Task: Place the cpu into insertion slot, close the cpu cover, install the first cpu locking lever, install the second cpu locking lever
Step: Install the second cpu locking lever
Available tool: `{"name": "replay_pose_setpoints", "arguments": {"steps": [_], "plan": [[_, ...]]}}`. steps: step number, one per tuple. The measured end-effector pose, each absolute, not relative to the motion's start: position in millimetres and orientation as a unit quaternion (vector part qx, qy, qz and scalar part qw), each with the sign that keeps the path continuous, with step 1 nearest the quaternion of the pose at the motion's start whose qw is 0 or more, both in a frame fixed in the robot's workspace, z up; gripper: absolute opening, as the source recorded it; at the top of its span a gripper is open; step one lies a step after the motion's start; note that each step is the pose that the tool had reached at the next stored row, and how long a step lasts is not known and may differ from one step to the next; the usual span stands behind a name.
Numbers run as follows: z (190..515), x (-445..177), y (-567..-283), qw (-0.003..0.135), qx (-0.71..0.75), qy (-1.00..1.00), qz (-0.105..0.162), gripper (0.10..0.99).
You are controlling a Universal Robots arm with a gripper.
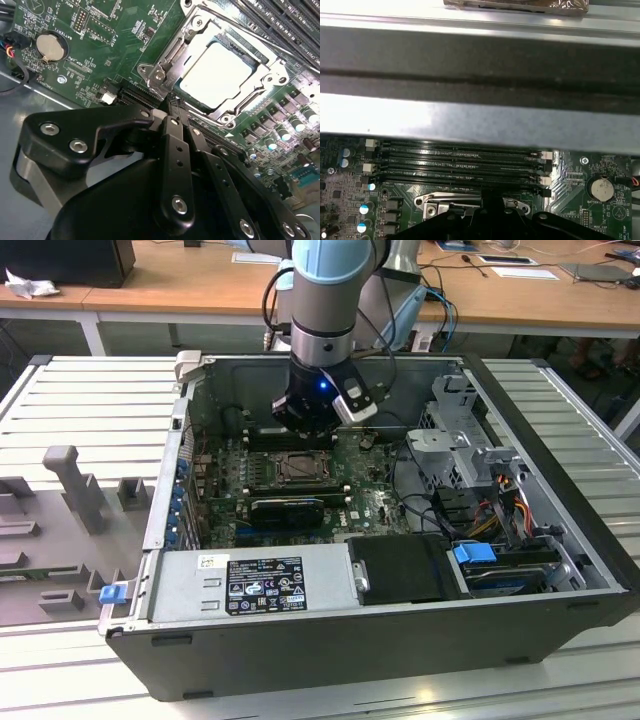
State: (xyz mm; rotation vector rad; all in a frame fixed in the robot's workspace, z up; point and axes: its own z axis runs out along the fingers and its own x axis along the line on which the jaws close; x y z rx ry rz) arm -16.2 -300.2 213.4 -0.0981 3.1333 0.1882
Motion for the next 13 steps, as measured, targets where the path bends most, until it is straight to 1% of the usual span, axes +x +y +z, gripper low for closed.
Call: {"name": "replay_pose_setpoints", "arguments": {"steps": [2,5,9,13], "plan": [[213.4,-16.1,-300.8,0.001,-0.031,0.998,0.06,0.106],[227.8,-16.2,-301.0,0.001,-0.031,0.998,0.06,0.106],[237.0,-16.1,-301.3,0.001,-0.031,0.998,0.06,0.106],[237.0,-16.2,-313.5,0.001,-0.031,0.998,0.059,0.106]]}}
